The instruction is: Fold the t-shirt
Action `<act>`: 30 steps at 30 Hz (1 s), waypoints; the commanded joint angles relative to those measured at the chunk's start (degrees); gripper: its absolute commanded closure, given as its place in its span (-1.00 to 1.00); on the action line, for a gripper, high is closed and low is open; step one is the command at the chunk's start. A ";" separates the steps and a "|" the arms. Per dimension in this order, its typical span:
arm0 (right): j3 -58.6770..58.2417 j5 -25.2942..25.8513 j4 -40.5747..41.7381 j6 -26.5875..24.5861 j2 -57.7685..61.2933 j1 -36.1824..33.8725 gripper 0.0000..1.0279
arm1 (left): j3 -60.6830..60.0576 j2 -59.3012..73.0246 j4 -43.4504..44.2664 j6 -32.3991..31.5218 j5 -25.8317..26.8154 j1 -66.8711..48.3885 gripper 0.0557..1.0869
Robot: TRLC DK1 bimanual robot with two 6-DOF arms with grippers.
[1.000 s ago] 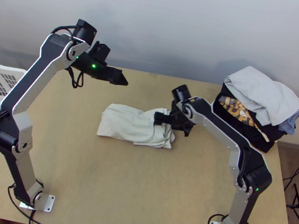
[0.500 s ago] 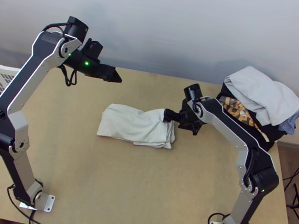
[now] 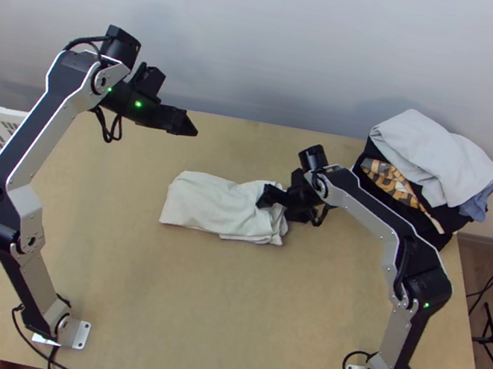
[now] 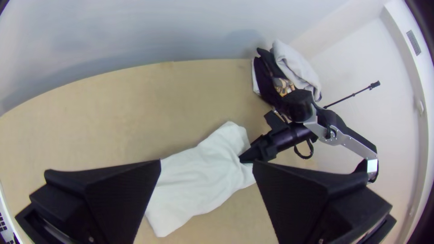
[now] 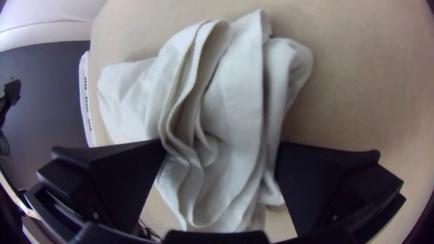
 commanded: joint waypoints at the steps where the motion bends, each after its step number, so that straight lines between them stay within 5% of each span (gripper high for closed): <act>1: 0.15 -15.10 4.60 2.40 3.39 0.42 -0.93 | -1.53 -1.66 -0.51 0.36 0.03 0.57 -0.91; 13: 4.02 -18.71 6.27 3.81 7.17 0.60 -0.92 | -6.10 -5.53 -0.42 0.97 0.03 3.12 -0.91; 15: 3.76 -18.36 6.27 3.63 6.91 0.60 -0.61 | -6.46 -5.71 -0.42 0.97 0.03 3.30 -0.91; 16: 3.58 -18.18 6.27 3.63 6.56 0.60 -0.23 | -6.54 -5.80 -0.42 0.97 0.03 3.39 -0.91; 18: 3.32 -17.39 6.89 3.46 5.15 0.07 0.86 | -6.63 -5.97 -0.42 0.89 0.03 3.39 -0.91; 30: 9.91 -19.32 6.36 8.12 -14.01 -6.96 0.95 | -6.54 -6.85 0.37 1.15 0.11 4.79 -0.91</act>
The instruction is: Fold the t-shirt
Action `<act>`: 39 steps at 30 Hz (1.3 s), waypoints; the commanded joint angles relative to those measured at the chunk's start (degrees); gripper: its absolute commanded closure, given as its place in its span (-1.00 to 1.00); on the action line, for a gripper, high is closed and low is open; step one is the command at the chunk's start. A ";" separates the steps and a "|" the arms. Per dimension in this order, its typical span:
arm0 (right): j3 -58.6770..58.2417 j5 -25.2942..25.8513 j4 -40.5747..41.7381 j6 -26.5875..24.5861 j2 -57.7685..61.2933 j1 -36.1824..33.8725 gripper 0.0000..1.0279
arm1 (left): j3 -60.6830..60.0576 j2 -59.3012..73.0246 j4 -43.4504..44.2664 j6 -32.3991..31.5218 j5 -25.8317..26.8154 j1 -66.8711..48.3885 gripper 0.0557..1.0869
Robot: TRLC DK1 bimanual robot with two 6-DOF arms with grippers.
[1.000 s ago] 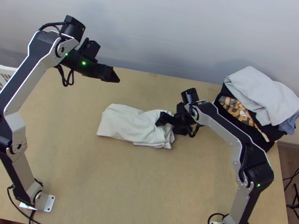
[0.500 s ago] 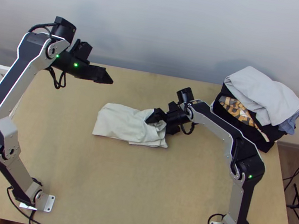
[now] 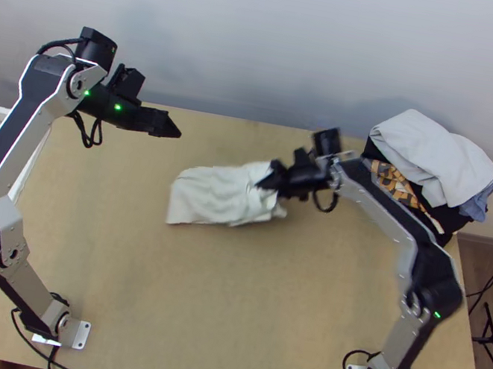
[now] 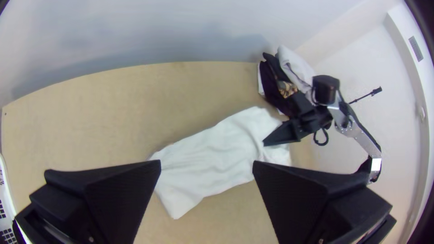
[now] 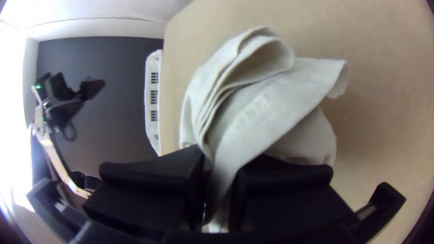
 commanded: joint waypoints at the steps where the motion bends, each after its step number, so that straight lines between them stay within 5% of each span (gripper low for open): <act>1: 7.82 -1.95 -0.46 3.18 -10.47 -6.45 0.95 | -0.10 -0.60 0.42 0.30 0.11 1.36 -0.91; 12: 45.62 -7.66 -10.31 5.64 -1.42 -27.19 0.95 | -1.24 -1.30 0.59 0.91 0.20 2.24 -0.91; 23: 46.58 -6.52 -1.08 15.83 2.97 -38.88 0.95 | -2.56 -2.44 1.65 0.83 0.29 2.15 -0.91; 33: 43.07 -6.52 -2.31 12.84 5.52 -44.77 0.94 | -2.65 -2.80 3.14 -0.23 0.46 1.10 -0.91; 39: 43.07 -3.88 -9.78 3.35 5.79 -48.02 0.94 | -3.35 -3.50 3.14 -0.23 0.38 1.45 -0.91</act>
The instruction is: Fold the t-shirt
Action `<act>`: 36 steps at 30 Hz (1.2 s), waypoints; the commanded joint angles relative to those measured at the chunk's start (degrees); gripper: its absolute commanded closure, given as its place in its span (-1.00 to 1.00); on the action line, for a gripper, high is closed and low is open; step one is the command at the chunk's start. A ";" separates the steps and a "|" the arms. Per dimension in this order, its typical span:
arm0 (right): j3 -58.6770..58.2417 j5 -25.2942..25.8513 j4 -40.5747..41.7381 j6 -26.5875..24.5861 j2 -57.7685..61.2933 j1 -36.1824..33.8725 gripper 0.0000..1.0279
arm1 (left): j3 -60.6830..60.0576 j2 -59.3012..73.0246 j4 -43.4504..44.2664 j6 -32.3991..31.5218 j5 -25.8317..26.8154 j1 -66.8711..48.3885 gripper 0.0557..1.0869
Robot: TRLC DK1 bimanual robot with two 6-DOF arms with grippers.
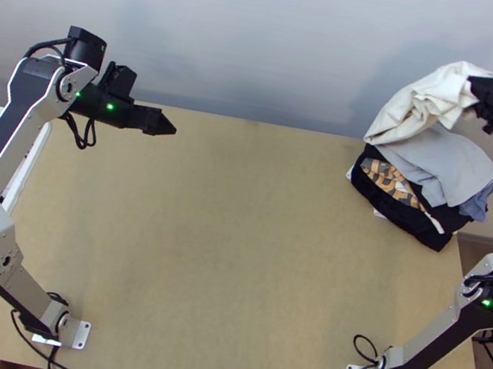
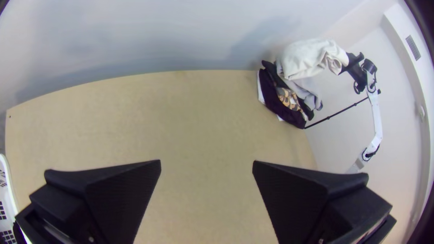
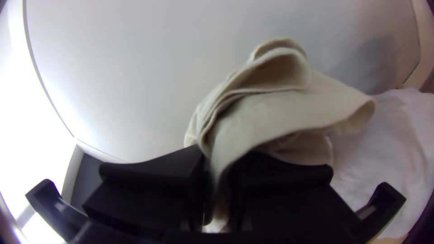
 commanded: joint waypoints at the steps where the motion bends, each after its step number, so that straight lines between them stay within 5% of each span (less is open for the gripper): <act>1: -0.43 3.03 -8.37 -10.61 0.67 -3.91 0.94 | -0.86 -0.88 0.23 -0.12 -0.02 0.18 -0.91; 12: -4.47 16.30 -21.55 -33.63 -3.11 -6.90 0.94 | -2.09 -0.88 1.20 0.41 0.25 0.53 -0.91; 20: -5.70 22.36 -23.05 -40.84 -4.87 -10.77 0.94 | -2.70 0.35 2.26 0.15 0.42 -1.31 -0.91; 21: -5.70 22.89 -23.31 -41.10 -4.87 -11.21 0.86 | -2.70 0.53 2.26 0.15 0.42 -1.58 -0.91; 22: -5.88 23.33 -23.58 -41.10 -5.04 -11.56 0.45 | -2.70 0.62 2.34 0.15 0.42 -1.75 -0.91; 24: -7.20 25.09 -24.28 -41.54 -5.83 -12.35 -0.88 | -2.70 0.70 2.70 0.15 0.42 -2.01 -0.91; 29: -12.56 35.55 -22.70 -44.18 -10.49 -12.53 -0.94 | -2.70 0.70 2.78 0.32 0.42 -2.10 -0.91; 36: -25.56 52.95 -4.85 -51.48 -21.13 -9.71 -0.94 | -2.70 0.44 2.78 0.67 0.51 -1.49 -0.91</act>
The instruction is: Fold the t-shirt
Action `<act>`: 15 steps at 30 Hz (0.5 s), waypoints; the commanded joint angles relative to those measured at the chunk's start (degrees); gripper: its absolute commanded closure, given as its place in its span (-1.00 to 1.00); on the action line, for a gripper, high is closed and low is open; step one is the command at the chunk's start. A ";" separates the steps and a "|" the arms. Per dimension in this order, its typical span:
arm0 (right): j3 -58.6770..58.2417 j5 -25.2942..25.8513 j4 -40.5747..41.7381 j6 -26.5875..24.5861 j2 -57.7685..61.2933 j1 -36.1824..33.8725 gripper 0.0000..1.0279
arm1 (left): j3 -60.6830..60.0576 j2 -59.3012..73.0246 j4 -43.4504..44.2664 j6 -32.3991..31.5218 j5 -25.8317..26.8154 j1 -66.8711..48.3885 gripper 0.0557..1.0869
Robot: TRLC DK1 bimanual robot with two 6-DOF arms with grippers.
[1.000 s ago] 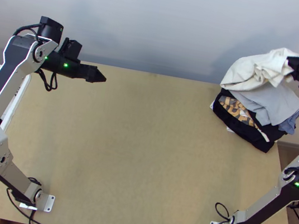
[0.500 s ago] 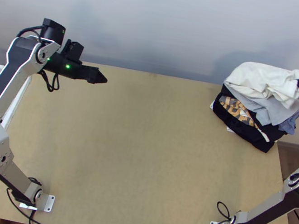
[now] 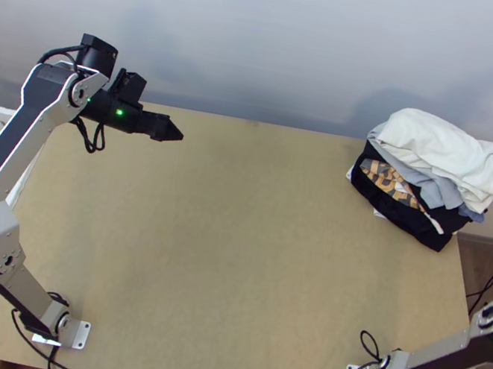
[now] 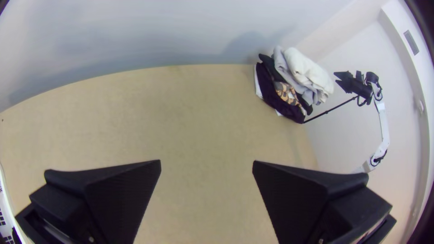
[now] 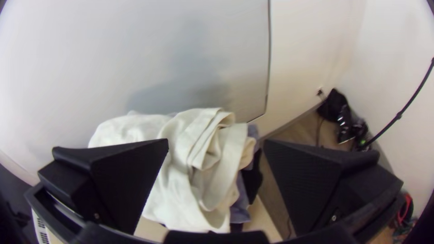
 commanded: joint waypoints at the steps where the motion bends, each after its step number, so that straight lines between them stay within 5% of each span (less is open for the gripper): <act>1: -11.98 15.26 15.40 -6.94 -10.49 3.12 -0.94 | -0.02 -0.15 0.12 0.39 0.10 0.41 -0.91; 9: -36.06 21.50 49.77 -12.65 -19.02 20.00 -0.93 | 0.51 0.03 2.58 -3.65 0.10 3.40 -0.91; 11: -43.97 22.99 64.00 -14.32 -16.03 20.44 -0.93 | 0.69 -0.06 3.02 -4.53 0.10 4.11 -0.91; 15: -53.55 23.87 77.98 -13.97 -8.21 17.54 -0.93 | 1.13 -1.12 3.02 -4.62 0.01 5.16 -0.91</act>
